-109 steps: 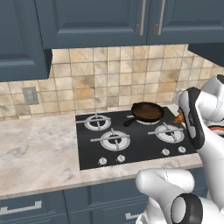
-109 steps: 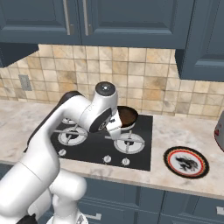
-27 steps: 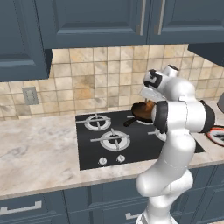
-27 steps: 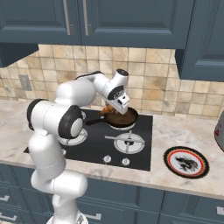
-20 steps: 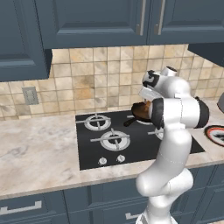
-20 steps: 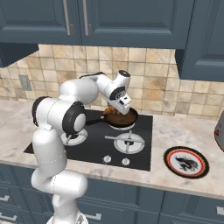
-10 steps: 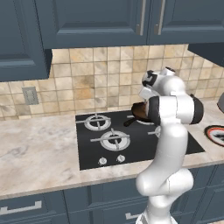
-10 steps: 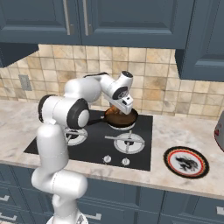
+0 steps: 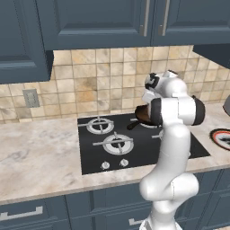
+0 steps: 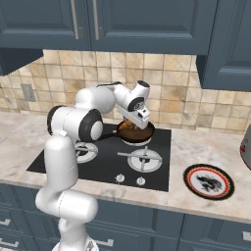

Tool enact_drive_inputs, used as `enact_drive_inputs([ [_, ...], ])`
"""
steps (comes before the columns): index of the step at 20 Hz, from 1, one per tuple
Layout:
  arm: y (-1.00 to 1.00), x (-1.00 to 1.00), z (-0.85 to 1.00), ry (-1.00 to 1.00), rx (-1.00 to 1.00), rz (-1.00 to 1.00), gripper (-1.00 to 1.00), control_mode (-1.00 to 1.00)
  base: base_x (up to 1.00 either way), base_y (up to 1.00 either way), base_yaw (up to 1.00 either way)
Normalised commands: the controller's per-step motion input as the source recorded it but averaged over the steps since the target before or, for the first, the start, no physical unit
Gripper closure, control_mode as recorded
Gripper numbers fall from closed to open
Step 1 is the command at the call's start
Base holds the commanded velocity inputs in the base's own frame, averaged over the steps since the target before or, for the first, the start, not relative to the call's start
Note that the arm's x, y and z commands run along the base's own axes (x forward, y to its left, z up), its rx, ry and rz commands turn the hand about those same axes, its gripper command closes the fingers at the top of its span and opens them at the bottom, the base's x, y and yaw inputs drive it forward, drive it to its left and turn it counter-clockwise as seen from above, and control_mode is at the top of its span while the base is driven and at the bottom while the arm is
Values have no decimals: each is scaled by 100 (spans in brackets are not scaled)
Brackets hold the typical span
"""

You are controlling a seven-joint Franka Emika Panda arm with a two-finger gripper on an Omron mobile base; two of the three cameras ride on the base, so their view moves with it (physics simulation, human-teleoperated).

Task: Pick the croissant and place it on the pan. Then turn on the stove to warm the croissant.

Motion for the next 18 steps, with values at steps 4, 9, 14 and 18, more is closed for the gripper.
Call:
enact_drive_inputs([
  [4, 0, 9, -15, 5, 0, 2, 100, -100, 0, 0, 0],
  [9, 0, 10, -17, 5, 0, 2, 100, -100, 0, 0, 0],
  [14, 0, 8, -17, 5, 0, 2, 100, -100, 0, 0, 0],
  [18, 0, 3, -18, 4, 0, 3, 100, -100, 0, 0, 0],
])
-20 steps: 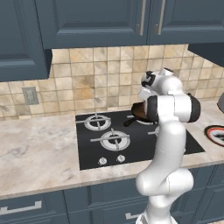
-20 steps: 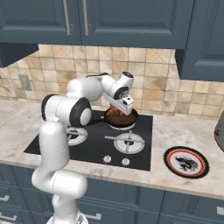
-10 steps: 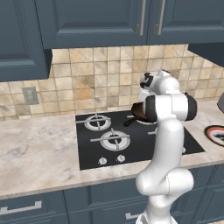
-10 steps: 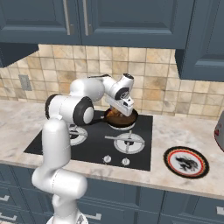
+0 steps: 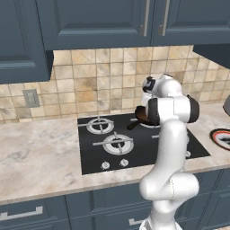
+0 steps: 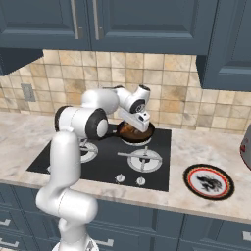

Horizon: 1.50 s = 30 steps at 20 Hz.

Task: Pick the croissant and place it on the pan. Then turn on the stove to warm the croissant.

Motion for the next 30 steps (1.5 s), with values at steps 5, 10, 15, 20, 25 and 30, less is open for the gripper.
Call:
enact_drive_inputs([
  [5, 0, 8, -14, 3, 0, 2, 100, -100, 0, 0, 0],
  [10, -2, 11, -10, 2, 0, 2, 100, -100, 0, 0, 0],
  [15, -8, 13, -7, 2, 0, 2, -100, -100, 0, 0, 0],
  [20, -20, 18, -2, 2, 0, 1, -100, -100, 0, 0, 0],
  [25, -7, 16, -4, 2, 0, 1, -100, -100, 0, 0, 0],
  [30, 0, 5, -2, 4, 0, 0, -100, -100, 0, 0, 0],
])
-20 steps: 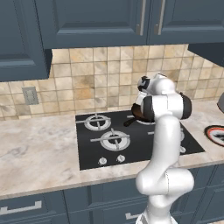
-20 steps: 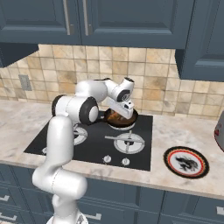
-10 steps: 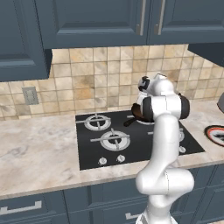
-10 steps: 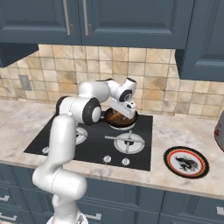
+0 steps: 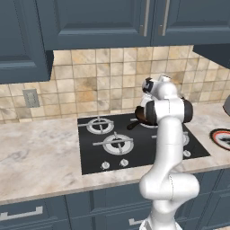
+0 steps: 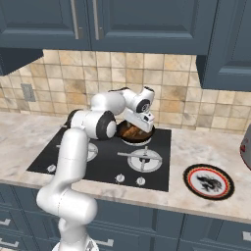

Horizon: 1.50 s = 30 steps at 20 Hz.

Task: Pick the croissant and place it on the pan. Then turn on the stove to warm the croissant.

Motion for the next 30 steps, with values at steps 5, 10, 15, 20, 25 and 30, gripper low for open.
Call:
enact_drive_inputs([
  [5, 0, 0, 2, 2, 0, 0, -100, -100, 0, 0, 0],
  [10, 0, -12, 17, 0, 0, 3, -100, -100, 0, 0, 0],
  [15, 0, -30, 12, 0, 0, 5, -100, -100, 0, 0, 0],
  [20, 0, -50, 15, -3, 0, 6, -100, -100, 0, 0, 0],
  [25, 1, -65, 24, -11, 0, 8, -100, -100, 0, 0, 0],
  [30, 3, -67, 23, -19, 0, 9, -100, -100, 0, 0, 0],
])
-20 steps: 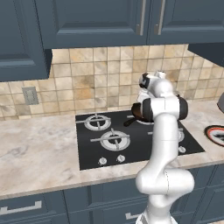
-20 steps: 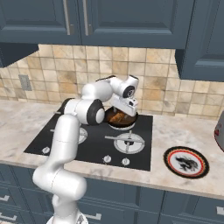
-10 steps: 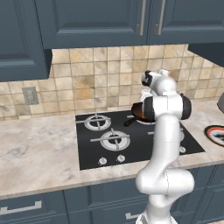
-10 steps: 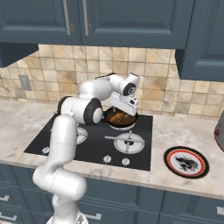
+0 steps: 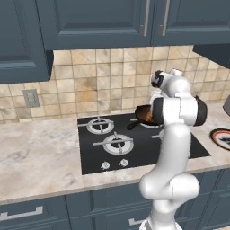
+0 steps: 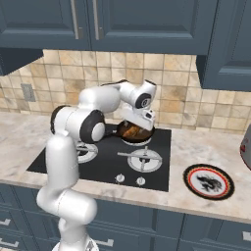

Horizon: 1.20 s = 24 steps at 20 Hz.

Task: Pick the croissant and place it on the pan. Then turn on the stove to warm the croissant.

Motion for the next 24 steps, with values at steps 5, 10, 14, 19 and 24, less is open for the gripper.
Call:
enact_drive_inputs([
  [5, 3, -68, 23, -19, 0, 10, -100, -100, 0, 0, 0],
  [10, 3, -67, 37, -15, -1, 12, -100, -100, 0, 0, 0],
  [14, 2, -60, 49, -9, -2, 13, -100, -100, 0, 0, 0],
  [19, 3, -58, 38, -1, -4, 15, -100, -100, 0, 0, 0],
  [24, 6, -61, 7, 0, -5, 15, -100, -100, 0, 0, 0],
])
